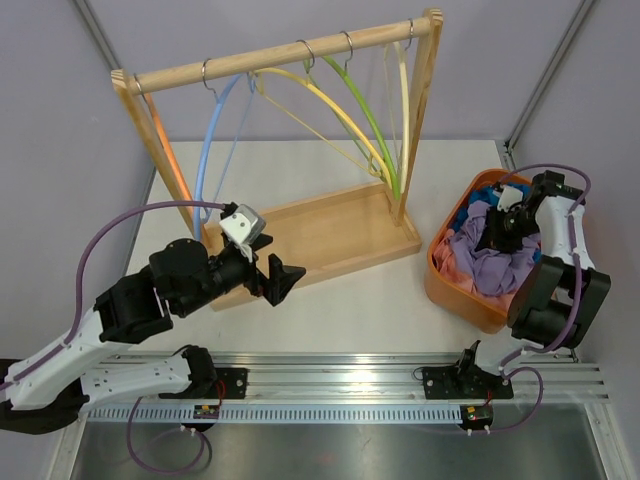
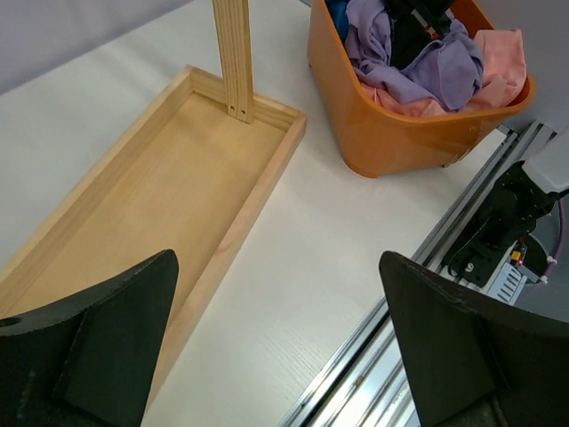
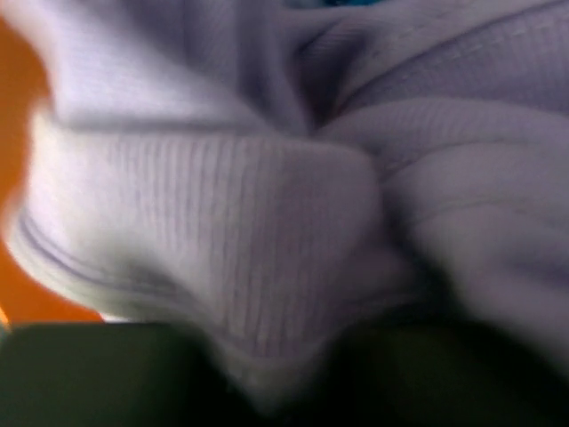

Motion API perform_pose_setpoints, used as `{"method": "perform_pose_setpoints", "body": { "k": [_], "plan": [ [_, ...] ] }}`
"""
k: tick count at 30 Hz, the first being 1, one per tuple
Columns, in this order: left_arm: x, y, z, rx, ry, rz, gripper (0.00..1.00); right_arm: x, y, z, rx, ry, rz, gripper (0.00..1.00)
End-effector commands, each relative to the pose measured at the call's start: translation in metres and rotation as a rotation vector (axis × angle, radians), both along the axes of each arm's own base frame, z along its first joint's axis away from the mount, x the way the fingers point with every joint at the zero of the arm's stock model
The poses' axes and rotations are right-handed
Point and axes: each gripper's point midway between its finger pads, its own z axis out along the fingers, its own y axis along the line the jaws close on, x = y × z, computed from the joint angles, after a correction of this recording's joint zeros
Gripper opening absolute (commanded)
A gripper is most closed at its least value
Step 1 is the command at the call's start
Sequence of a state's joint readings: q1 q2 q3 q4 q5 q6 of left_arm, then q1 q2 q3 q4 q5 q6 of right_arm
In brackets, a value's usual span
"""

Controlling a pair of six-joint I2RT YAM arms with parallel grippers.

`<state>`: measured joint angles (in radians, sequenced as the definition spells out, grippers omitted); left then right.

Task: Remove the t-shirt from the hanger
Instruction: Place the tshirt into the basket

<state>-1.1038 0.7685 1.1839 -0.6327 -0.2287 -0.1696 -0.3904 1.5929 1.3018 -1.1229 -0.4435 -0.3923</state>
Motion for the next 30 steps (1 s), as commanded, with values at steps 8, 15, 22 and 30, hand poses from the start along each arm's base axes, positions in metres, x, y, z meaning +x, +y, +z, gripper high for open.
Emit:
{"method": "perform_pose_setpoints", "body": {
  "k": [8, 15, 22, 30],
  "plan": [
    [-0.001, 0.008, 0.029, -0.129, 0.02, 0.048, 0.99, 0.014, -0.027, 0.136, -0.204, -0.332, 0.062, 0.96],
    [-0.001, 0.012, 0.048, -0.132, 0.0, 0.051, 0.99, 0.012, -0.024, 0.222, -0.257, -0.503, -0.031, 0.99],
    [0.001, 0.03, 0.048, -0.121, 0.043, 0.134, 0.99, 0.018, -0.046, 0.285, -0.312, -0.691, -0.398, 0.99],
    [0.001, 0.044, 0.033, -0.133, 0.1, 0.2, 0.99, 0.013, -0.038, 0.289, -0.31, -0.76, -0.372, 1.0]
  ]
}}
